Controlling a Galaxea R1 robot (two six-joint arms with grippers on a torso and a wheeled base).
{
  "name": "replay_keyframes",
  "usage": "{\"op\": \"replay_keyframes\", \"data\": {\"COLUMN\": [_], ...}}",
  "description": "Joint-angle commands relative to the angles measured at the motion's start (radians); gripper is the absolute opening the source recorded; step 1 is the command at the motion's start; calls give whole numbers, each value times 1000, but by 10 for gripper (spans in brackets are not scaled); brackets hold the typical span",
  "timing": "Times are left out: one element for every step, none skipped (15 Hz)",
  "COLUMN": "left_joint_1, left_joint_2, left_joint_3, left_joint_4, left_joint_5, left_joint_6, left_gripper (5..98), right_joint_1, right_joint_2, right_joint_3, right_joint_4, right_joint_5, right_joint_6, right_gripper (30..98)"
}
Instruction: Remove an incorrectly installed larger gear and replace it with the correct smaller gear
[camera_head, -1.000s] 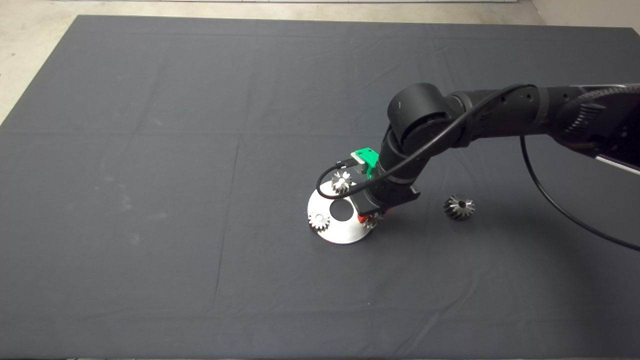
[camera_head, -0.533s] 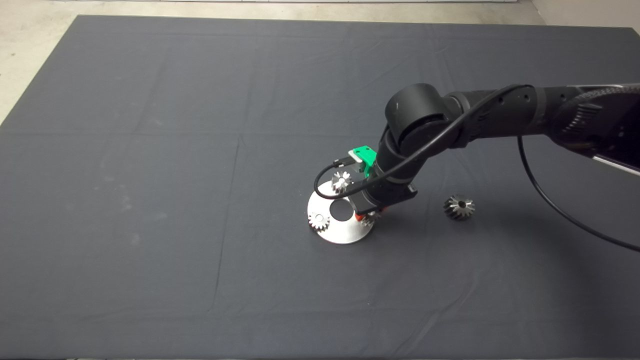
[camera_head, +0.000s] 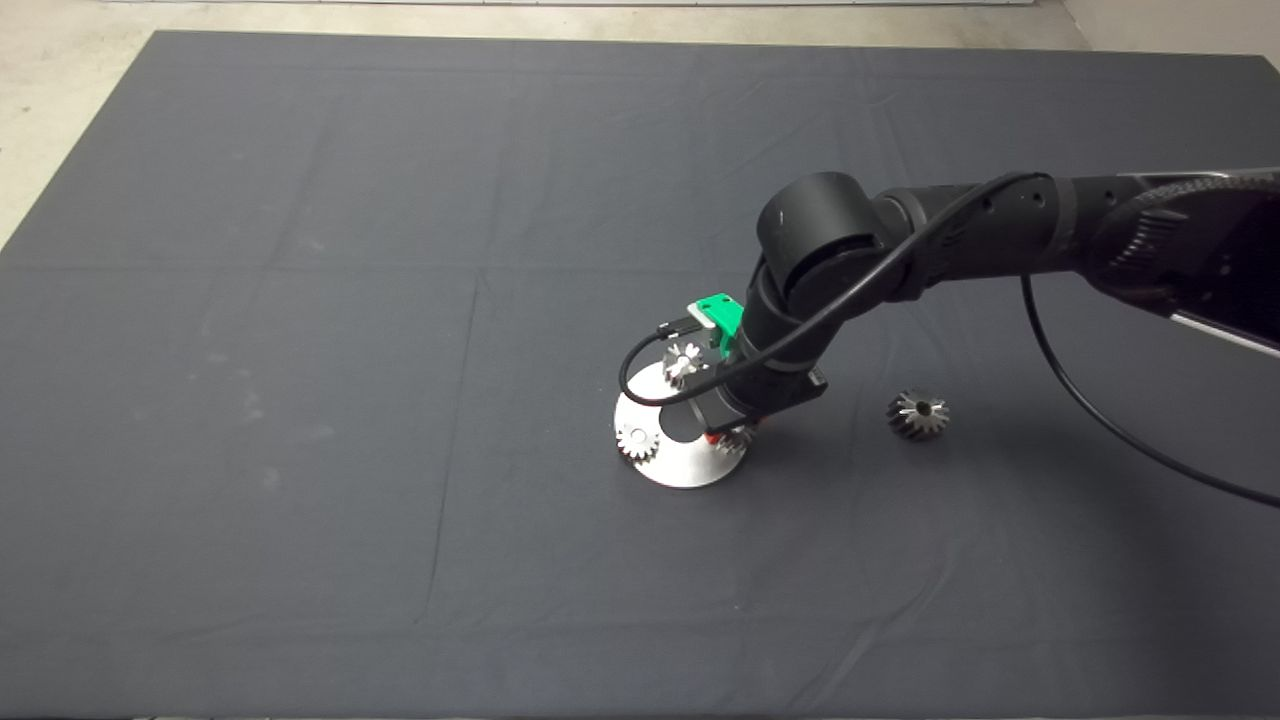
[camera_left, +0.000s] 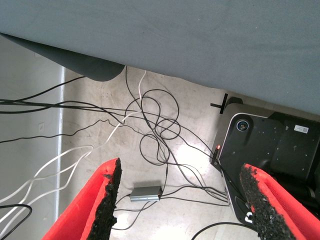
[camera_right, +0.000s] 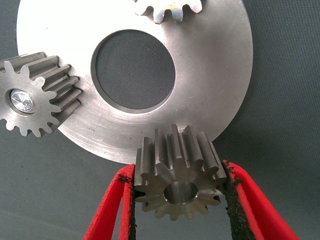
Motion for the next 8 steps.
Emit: {"op": "replay_keyframes", "data": {"left_joint_1": [3,3,3,3,3,3,3,3], "left_joint_2": [-1,-1,-1,-1,0,0,0,0], "left_joint_3": [12,13,13,13,13,13,13,13], "left_joint_4": [-10,-10,-10,-10,-10,-10,-10,-10], "left_joint_5": [6,6,6,4,4,4,3,3], "left_joint_6": [4,4,4,4,2,2,2,2], "left_gripper": [597,597,597,597,597,597,597,597], "right_joint_1": [13,13,13,12,12,12,12,12], "right_joint_2": [1,-2,-6,-12,-15,-17,-22,-22], "right_joint_3": [-1,1,3,3,4,3,3,4], "right_joint_4": [-32,-32,-32,-32,-32,-32,-32,-32], "right_joint_5": [-89,-89,-89,-89,-89,-89,-89,-89], "right_joint_6": [0,0,0,0,-1,-1,-1,0], "right_gripper": [351,350,351,350,350,350,350,351]}}
